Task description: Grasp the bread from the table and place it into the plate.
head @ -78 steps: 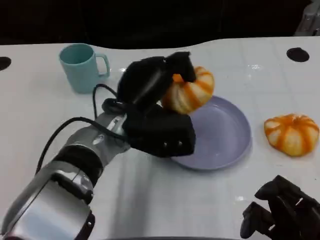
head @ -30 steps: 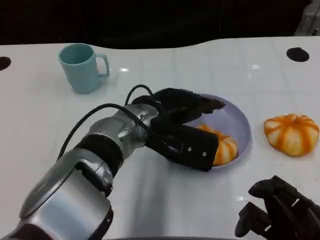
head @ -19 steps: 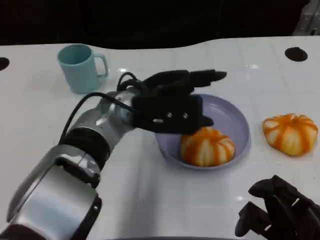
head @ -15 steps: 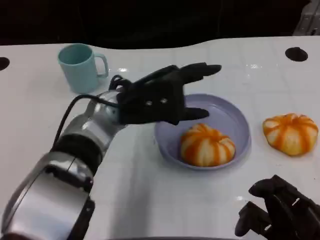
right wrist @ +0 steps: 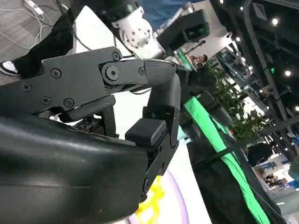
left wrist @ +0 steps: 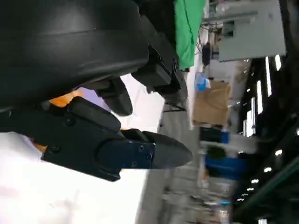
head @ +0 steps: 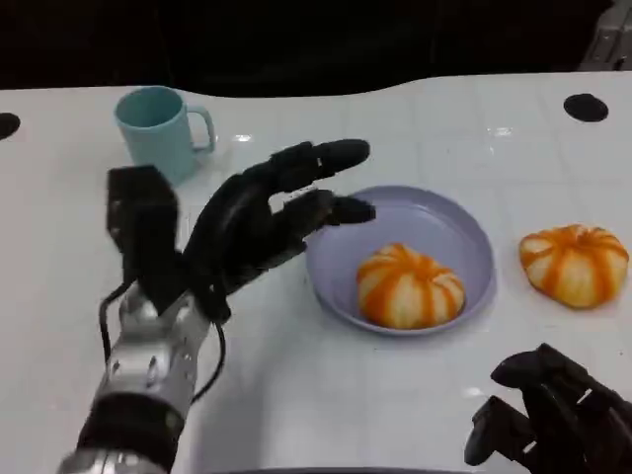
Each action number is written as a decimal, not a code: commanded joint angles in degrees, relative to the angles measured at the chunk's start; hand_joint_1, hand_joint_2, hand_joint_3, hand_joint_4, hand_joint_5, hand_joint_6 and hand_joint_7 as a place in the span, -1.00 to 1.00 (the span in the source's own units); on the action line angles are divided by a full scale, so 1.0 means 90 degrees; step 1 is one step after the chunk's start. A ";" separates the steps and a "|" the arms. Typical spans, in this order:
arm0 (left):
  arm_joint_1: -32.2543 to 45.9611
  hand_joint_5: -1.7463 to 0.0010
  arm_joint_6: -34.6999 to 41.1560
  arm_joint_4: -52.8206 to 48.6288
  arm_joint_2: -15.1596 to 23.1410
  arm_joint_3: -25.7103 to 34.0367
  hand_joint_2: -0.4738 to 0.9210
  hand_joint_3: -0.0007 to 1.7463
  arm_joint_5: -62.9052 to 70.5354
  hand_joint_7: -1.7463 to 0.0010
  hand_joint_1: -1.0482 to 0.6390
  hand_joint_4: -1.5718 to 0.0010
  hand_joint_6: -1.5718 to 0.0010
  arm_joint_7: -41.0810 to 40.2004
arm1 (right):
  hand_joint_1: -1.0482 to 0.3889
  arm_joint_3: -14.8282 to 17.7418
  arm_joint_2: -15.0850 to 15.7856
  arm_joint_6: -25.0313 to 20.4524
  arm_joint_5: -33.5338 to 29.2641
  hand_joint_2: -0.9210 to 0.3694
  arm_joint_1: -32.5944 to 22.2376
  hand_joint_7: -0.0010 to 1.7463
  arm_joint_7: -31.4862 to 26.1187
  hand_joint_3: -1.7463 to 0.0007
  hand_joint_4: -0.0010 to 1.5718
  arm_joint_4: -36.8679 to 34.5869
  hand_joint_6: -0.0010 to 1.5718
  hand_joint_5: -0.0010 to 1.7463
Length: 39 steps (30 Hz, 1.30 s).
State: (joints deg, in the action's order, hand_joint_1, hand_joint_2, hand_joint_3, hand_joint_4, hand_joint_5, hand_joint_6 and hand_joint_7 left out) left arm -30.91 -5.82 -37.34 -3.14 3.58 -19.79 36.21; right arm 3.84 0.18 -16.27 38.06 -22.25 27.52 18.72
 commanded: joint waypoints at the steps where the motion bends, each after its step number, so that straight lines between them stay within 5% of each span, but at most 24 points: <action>1: 0.0886 -0.89 0.1330 0.1535 0.0028 0.0233 1.00 -0.55 -0.0693 -0.46 -0.54 0.40 0.42 -0.0242 | -0.31 0.0042 0.0064 0.0024 0.0043 -1.00 -0.0032 0.10 -0.0039 0.71 -0.24 0.0048 -0.10 0.78; 3: 0.1343 -0.98 0.1971 0.2252 -0.0020 0.0329 1.00 -0.54 -0.1036 -0.66 -0.54 0.30 0.39 -0.0471 | -0.31 0.0037 0.0070 0.0040 0.0031 -1.00 -0.0028 0.11 -0.0024 0.70 -0.24 0.0046 -0.10 0.78; 12: 0.2690 -1.00 0.4189 0.4454 -0.0048 0.0743 1.00 -0.60 -0.2420 -0.81 -0.45 0.12 0.34 -0.1527 | -0.33 0.0008 0.0057 0.0142 -0.0082 -1.00 0.0018 0.14 -0.0033 0.68 -0.26 0.0013 -0.13 0.79; 18: 0.3318 -1.00 0.4494 0.4937 0.0003 0.0798 1.00 -0.59 -0.2650 -0.99 -0.43 0.05 0.35 -0.1727 | -0.35 0.0014 0.0038 0.0114 -0.0076 -1.00 0.0020 0.15 -0.0112 0.68 -0.27 0.0029 -0.15 0.80; 39: 0.4145 -1.00 0.4344 0.4981 0.0008 0.0838 1.00 -0.61 -0.2696 -1.00 -0.43 -0.08 0.20 -0.1574 | -0.32 0.0100 0.0068 0.0321 -0.0127 -1.00 -0.0001 0.28 0.0024 0.66 -0.27 -0.0246 -0.20 0.81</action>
State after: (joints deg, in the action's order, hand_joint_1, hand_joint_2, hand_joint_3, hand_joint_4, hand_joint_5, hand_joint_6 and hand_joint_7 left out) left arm 7.00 34.23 8.39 -4.20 10.82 -43.71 20.88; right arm 3.99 0.06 -14.33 37.12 -22.27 27.46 17.16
